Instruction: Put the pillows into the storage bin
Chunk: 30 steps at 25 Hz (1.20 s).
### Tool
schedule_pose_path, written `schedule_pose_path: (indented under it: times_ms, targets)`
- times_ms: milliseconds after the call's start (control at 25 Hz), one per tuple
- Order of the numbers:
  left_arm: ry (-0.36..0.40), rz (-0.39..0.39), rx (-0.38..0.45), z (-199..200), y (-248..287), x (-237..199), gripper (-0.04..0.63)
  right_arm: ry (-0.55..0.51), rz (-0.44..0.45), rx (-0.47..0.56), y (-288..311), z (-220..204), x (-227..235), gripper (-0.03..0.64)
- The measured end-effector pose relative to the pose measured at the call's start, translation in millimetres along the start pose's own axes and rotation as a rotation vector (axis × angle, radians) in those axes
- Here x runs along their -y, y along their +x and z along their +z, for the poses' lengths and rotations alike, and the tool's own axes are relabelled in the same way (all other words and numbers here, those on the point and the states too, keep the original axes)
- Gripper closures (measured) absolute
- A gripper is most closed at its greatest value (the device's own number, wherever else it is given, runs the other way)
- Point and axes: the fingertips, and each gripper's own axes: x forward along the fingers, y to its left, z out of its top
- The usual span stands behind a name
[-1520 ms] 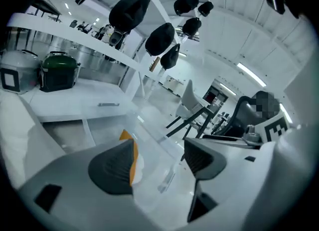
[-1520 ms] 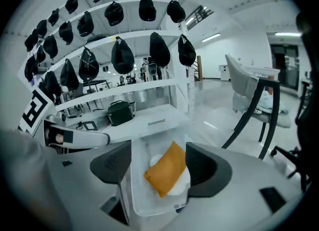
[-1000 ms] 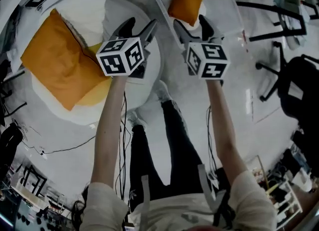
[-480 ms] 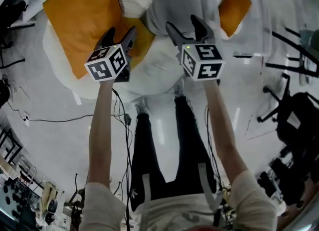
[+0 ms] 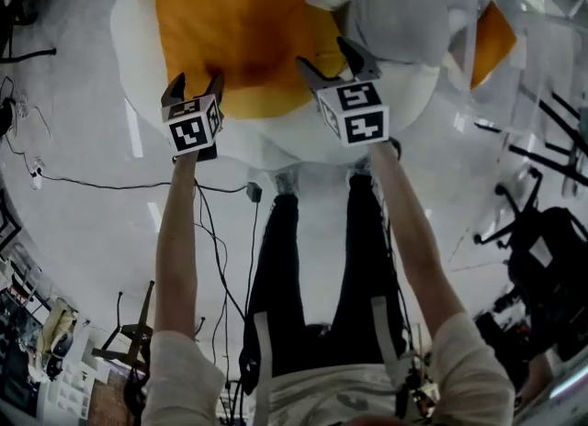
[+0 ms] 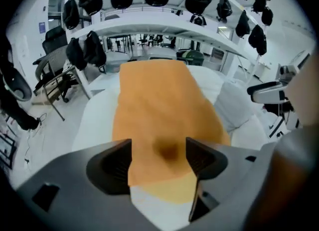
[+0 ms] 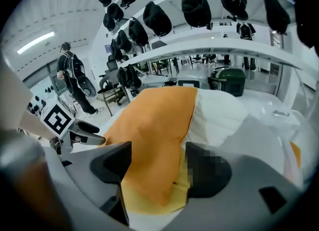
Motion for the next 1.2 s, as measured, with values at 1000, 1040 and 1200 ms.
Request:
schedule_pose_path:
  times_ms: [1000, 1040, 1200]
  targets:
    - [-0.195, -0.155, 0.015, -23, -1, -9, 0.549, 0.222, -0.097, -0.166, 47, -37, -6, 0.603]
    - [-0.222, -0.174, 0.021, -22, -10, -2, 0.549, 0.222, -0.113, -0.161, 36, -31, -4, 0.604]
    - [-0.314, -0.188, 0.036, -14, -35, 9, 0.554, 0.227, -0.154, -0.132, 8, -4, 0, 0.604]
